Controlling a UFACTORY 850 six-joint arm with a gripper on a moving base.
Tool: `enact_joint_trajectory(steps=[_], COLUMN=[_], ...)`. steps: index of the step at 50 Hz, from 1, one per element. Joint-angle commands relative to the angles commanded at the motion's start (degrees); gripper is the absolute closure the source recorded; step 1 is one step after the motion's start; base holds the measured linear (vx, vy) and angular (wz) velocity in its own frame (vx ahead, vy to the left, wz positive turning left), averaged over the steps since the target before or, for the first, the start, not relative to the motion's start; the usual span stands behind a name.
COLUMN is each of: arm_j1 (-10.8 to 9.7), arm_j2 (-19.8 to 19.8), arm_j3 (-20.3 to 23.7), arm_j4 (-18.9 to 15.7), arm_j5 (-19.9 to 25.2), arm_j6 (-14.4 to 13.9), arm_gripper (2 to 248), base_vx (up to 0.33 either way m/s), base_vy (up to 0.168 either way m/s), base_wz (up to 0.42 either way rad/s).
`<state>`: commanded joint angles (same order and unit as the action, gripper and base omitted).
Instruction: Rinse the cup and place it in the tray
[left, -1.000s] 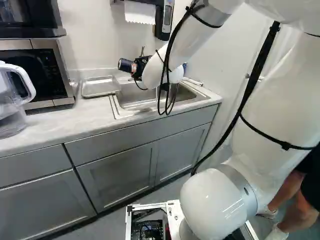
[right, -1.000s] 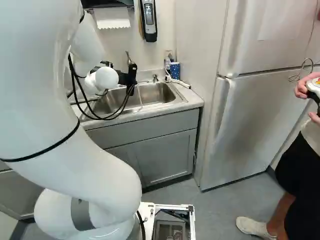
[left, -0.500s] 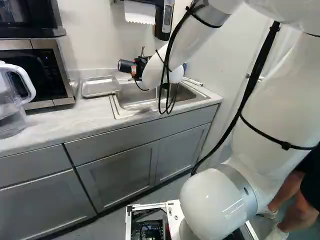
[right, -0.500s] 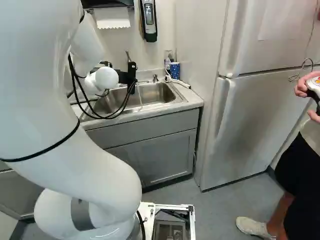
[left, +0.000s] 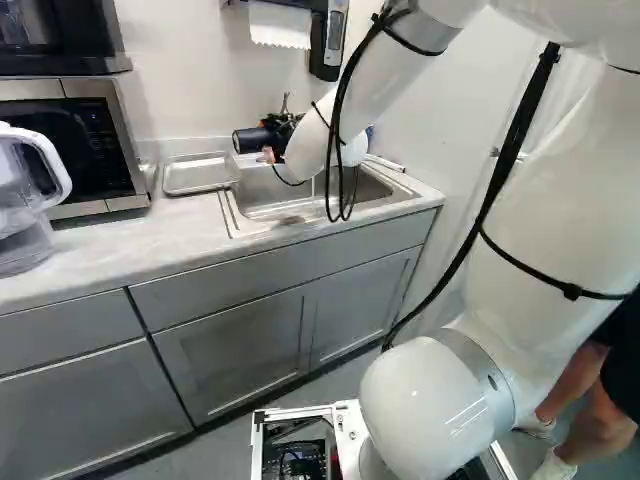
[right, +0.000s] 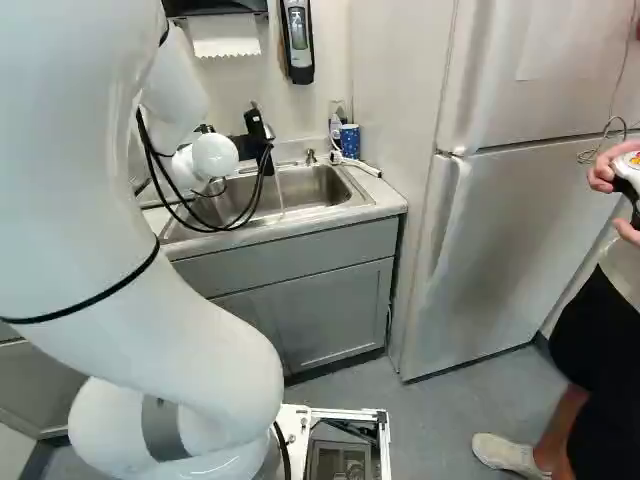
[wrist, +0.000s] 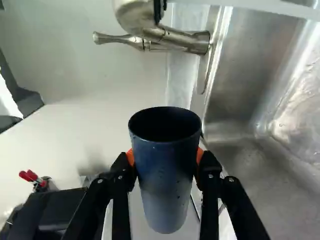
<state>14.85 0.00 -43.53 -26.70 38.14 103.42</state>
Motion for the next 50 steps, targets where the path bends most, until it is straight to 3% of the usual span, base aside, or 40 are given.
enact_joint_trajectory(steps=[23,50], arm_j1=[0.0,0.0], arm_j2=[0.0,0.0], arm_j3=[0.0,0.0], arm_j4=[-3.3,-3.8], arm_j5=[0.0,0.0], arm_j6=[-13.8,-13.8], arm_gripper=[125,125], base_vx=[0.0,0.0], base_vy=[0.0,0.0], base_wz=[0.0,0.0])
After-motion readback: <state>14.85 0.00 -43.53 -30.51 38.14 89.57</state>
